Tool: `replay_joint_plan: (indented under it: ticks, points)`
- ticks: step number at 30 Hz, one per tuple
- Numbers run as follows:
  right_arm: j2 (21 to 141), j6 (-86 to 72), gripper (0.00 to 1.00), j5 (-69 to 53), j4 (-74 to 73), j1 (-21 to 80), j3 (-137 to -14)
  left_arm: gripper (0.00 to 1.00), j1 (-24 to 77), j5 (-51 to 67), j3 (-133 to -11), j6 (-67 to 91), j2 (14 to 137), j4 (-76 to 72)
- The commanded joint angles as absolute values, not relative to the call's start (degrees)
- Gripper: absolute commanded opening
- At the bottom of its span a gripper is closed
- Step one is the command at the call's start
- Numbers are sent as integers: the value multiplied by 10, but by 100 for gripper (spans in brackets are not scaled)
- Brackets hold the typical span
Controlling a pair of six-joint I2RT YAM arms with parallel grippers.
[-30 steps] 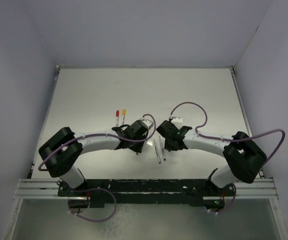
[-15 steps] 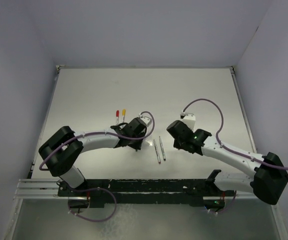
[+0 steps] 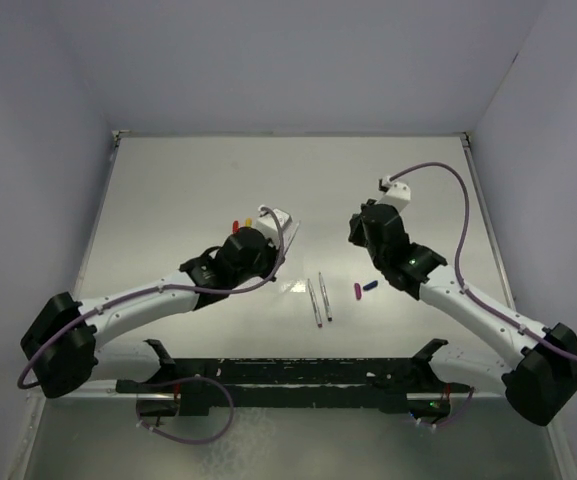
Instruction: Insert the pens into the pen caps
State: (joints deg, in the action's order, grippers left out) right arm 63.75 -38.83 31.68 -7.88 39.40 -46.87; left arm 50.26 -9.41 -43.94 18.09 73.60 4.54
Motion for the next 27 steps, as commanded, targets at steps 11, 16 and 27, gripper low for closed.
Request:
replay_joint_plan:
  ticks: [11,16,27]
  points:
    - [603,-233,0,83,382,309,-409,0,500,-28,-259,117,588,-422]
    - [583,-239,0,-16,483,309,-371,0,500,5,-273,159,600,-425]
    - [564,-285,0,-99,594,309,-332,0,500,60,-312,219,642,-433]
